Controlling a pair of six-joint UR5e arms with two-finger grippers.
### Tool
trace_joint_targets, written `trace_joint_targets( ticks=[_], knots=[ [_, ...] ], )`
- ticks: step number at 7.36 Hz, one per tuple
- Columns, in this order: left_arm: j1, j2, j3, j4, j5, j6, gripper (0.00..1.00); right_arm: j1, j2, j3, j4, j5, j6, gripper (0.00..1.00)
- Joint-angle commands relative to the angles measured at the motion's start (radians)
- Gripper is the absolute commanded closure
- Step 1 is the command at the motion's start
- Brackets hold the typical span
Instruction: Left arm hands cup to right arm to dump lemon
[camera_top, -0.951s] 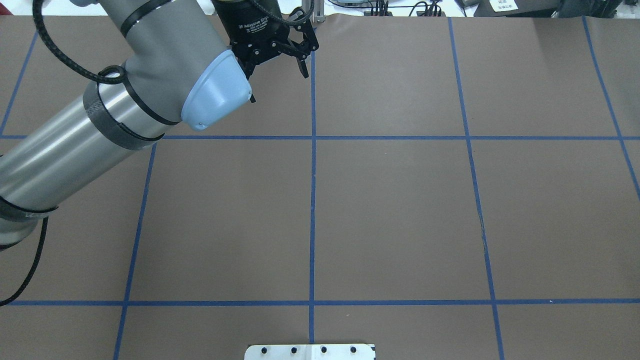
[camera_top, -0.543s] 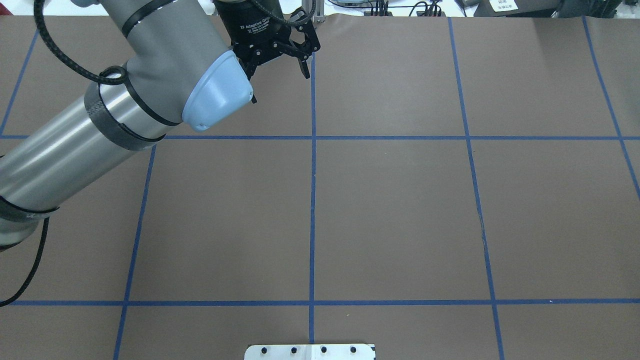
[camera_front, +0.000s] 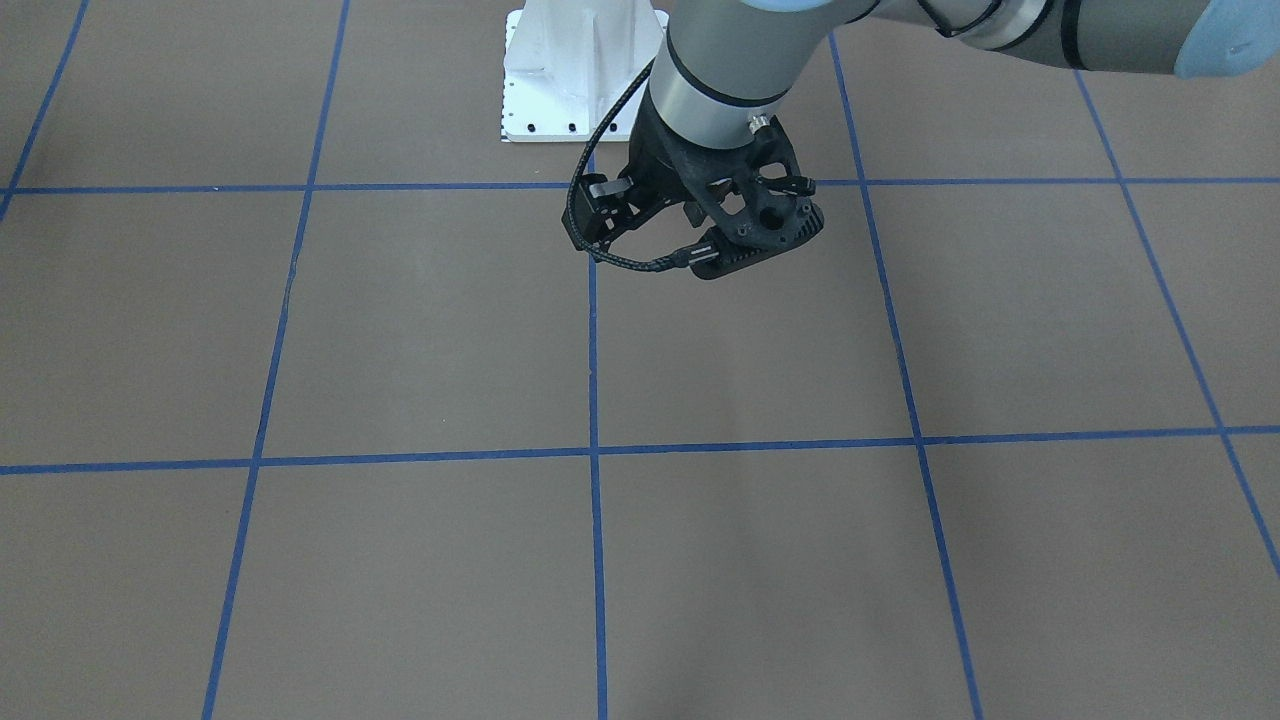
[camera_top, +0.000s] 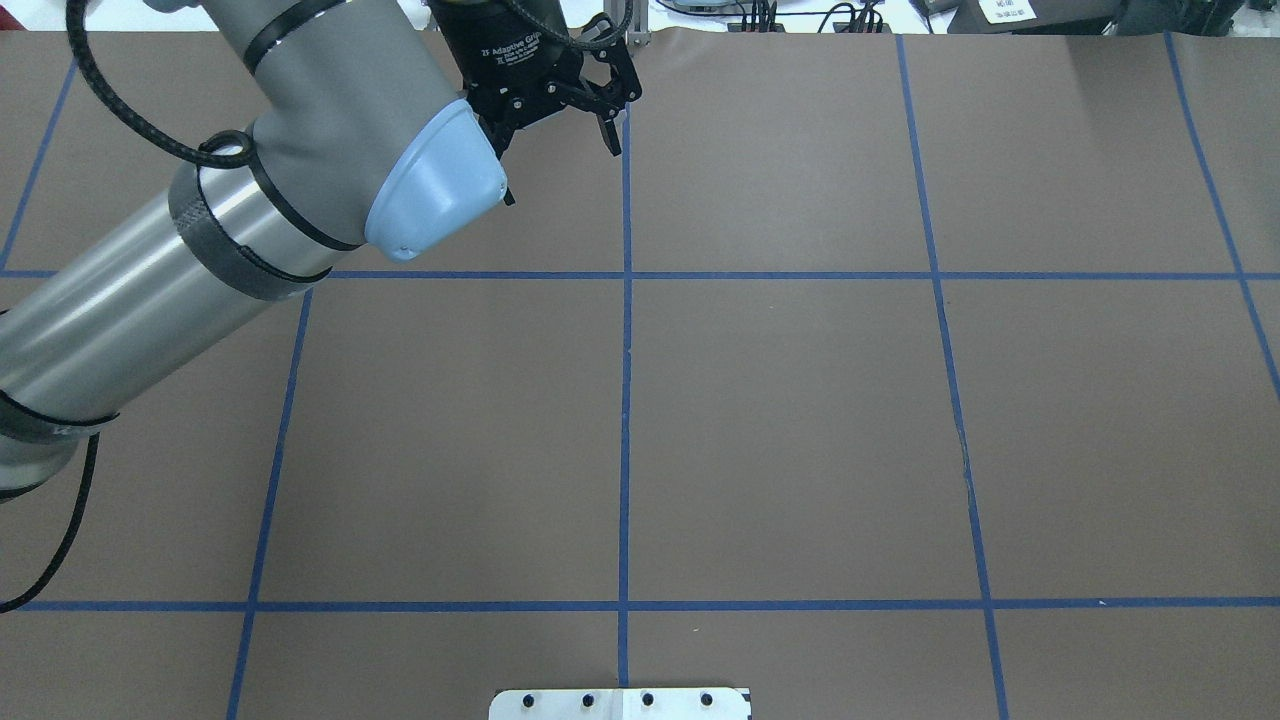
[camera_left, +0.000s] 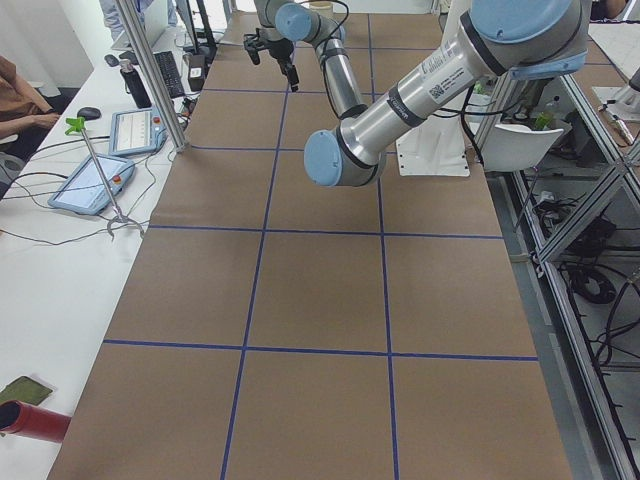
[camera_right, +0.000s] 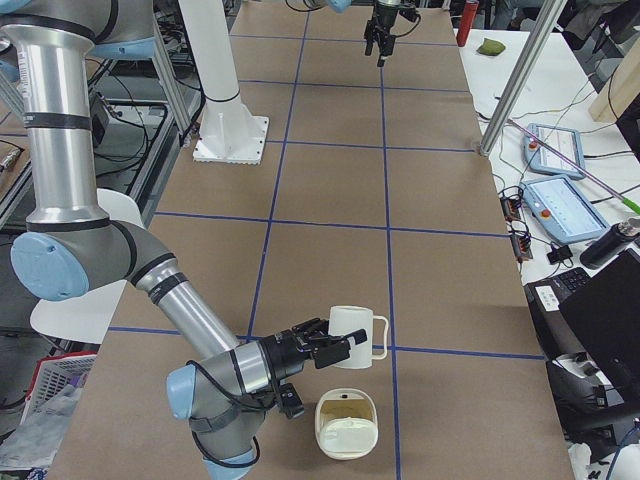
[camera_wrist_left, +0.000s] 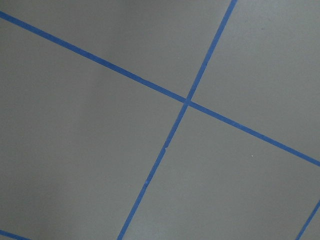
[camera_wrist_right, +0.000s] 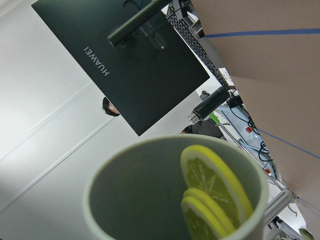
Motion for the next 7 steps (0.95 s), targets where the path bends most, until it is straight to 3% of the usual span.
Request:
trace_joint_targets(
  ticks=[1, 7],
  knots=[
    [0.001, 0.000, 0.000, 0.000, 0.009, 0.000, 0.00, 0.000, 0.002, -0.001, 0.029, -0.008, 0.094, 1.00],
    [0.004, -0.006, 0.003, 0.000, 0.026, 0.000, 0.00, 0.009, -0.009, -0.038, 0.083, -0.127, 0.156, 1.00]
  ],
)
